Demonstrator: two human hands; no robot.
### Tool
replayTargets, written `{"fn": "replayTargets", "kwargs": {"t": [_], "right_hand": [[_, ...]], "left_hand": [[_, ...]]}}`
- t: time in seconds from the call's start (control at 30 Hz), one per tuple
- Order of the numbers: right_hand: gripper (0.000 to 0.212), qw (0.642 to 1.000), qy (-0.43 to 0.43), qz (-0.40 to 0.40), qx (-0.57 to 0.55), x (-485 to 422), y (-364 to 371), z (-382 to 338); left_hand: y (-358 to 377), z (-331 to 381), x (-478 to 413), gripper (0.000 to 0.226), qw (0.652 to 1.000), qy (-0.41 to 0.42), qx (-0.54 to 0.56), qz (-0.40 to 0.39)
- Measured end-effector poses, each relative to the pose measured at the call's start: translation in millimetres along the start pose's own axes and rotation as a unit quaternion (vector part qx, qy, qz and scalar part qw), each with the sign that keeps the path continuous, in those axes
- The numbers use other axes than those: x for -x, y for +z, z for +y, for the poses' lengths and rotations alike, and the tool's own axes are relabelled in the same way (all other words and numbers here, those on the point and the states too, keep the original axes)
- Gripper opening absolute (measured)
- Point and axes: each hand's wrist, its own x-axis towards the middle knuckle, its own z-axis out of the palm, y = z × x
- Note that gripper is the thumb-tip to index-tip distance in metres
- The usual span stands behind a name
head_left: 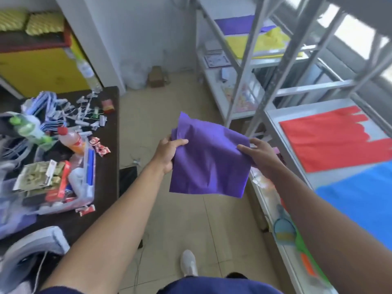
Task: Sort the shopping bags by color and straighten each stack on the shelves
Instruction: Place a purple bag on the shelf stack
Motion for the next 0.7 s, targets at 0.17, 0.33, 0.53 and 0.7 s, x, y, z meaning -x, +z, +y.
{"fn": "replayTargets", "kwargs": {"t": [0.17, 0.33, 0.53, 0.7], "right_hand": [[0.020, 0.999, 0.013, -0.010, -0.040, -91.0, 38.1, -31.0], [0.019, 0.989, 0.065, -0.017, -0.131, -205.9, 63.6, -65.8], [0.012, 0.980, 0.113, -0.075, -0.144, -348.7, 85.5, -116.6], [0.014, 0.983, 0.091, -0.053, -0.151, -468.2, 107.2, -178.1]], "left_hand": [[-34.1, 44.6, -68.2, 0.040, 1.000, -0.004, -0.020, -0.005], [-42.2, 83.4, -167.5, 0.028, 0.998, 0.017, -0.047, 0.034], [-44.7, 148.9, -311.9, 0.026, 0.996, 0.008, -0.070, 0.055], [-47.5, 217.9, -421.5, 0.041, 0.991, 0.043, -0.111, 0.056]]}}
